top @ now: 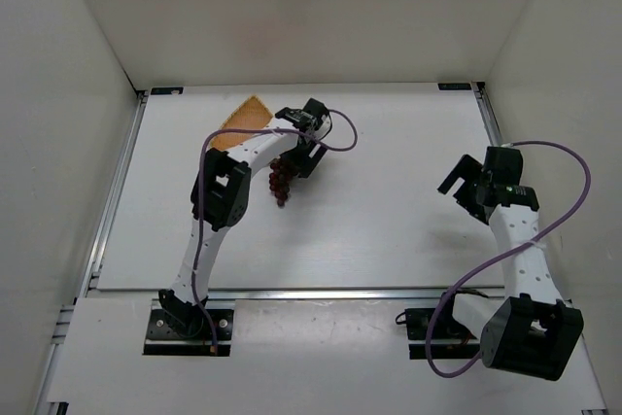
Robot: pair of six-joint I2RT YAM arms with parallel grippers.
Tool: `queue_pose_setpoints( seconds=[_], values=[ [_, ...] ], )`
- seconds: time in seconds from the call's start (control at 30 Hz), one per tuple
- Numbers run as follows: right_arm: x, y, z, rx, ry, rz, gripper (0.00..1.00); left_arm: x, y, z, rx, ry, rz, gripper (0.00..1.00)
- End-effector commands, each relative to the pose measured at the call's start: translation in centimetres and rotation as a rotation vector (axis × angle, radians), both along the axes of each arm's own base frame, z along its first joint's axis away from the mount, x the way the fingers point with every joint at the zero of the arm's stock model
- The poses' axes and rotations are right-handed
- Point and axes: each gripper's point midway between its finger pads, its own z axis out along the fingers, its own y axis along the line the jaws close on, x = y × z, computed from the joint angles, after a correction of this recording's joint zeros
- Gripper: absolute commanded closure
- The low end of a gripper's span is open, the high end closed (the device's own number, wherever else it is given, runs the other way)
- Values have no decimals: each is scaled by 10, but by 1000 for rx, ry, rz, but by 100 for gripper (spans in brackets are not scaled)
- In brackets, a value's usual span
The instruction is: Place and organize the fake fruits in the fruit bowl
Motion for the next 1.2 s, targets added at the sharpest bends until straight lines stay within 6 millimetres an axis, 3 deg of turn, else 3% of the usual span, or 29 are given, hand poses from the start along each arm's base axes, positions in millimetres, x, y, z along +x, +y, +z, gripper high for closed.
queue_pose_setpoints(
  seconds=[0.0,0.03,0.1,0.2,0.23,0.27,0.43,0.53,0.57,0.6,0.67,0.7,0.77,0.8,0.83,0.97,1.03,1.17],
  values=[
    [2,1,7,-15,-43,21,0,10,27,20,86,-62,105,0],
    [2,0,7,-21,-42,29,0,10,27,17,87,-60,105,2],
    [2,-1,7,-28,-41,23,0,2,27,6,85,-22,95,25],
    [7,8,13,0,-70,82,0,-7,25,1,82,-1,81,48],
    [9,30,18,75,-99,177,0,-11,21,5,80,-5,70,62],
    [13,44,27,105,-134,247,0,-12,22,10,74,-12,70,68],
    [35,100,62,119,-195,485,0,-18,17,37,25,-45,55,88],
    [41,129,68,123,-184,573,0,-23,13,67,-8,-78,35,90],
    [47,136,80,121,-207,581,0,-25,13,74,-23,-79,31,90],
    [48,147,83,124,-208,616,0,-27,14,94,-47,-111,31,90],
    [54,159,81,139,-187,621,0,-30,13,112,-81,-136,16,90],
    [57,171,84,135,-188,648,0,-32,12,133,-119,-172,12,90],
    [61,182,84,135,-180,656,0,-29,25,150,-113,-224,43,90],
    [63,193,84,130,-175,680,0,-22,34,167,-127,-294,73,90],
    [63,198,83,130,-170,683,0,-11,60,169,-109,-321,145,90],
    [64,226,77,134,-140,728,0,20,122,170,-101,-346,308,90],
    [66,234,78,129,-141,742,0,36,140,159,-102,-347,354,89],
    [72,249,86,125,-161,756,0,63,140,129,-62,-337,334,87]
  ],
)
